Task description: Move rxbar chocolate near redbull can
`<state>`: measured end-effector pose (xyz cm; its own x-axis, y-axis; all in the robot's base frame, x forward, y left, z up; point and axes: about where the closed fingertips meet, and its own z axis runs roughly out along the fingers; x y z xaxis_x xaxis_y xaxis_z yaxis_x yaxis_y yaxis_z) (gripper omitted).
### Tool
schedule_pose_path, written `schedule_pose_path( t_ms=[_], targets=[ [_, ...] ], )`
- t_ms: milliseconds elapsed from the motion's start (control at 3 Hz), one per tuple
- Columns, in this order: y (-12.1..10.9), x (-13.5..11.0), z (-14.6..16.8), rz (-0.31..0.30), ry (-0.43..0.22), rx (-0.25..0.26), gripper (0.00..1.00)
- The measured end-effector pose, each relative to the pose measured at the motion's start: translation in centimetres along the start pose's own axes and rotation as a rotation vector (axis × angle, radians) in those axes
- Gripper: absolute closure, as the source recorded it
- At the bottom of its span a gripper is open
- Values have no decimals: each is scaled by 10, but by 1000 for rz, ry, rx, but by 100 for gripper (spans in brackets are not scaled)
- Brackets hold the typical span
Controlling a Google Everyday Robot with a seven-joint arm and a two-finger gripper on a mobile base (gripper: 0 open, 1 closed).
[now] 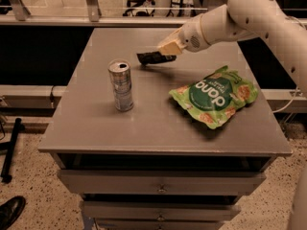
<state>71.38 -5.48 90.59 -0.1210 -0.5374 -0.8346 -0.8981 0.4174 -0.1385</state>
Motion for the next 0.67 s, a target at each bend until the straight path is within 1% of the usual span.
schedule_pose_path(
  t_ms=[333, 667],
  targets=[
    [63, 0, -3, 0, 1, -125, 100],
    [128, 2, -3, 31, -10, -265, 97]
  ],
)
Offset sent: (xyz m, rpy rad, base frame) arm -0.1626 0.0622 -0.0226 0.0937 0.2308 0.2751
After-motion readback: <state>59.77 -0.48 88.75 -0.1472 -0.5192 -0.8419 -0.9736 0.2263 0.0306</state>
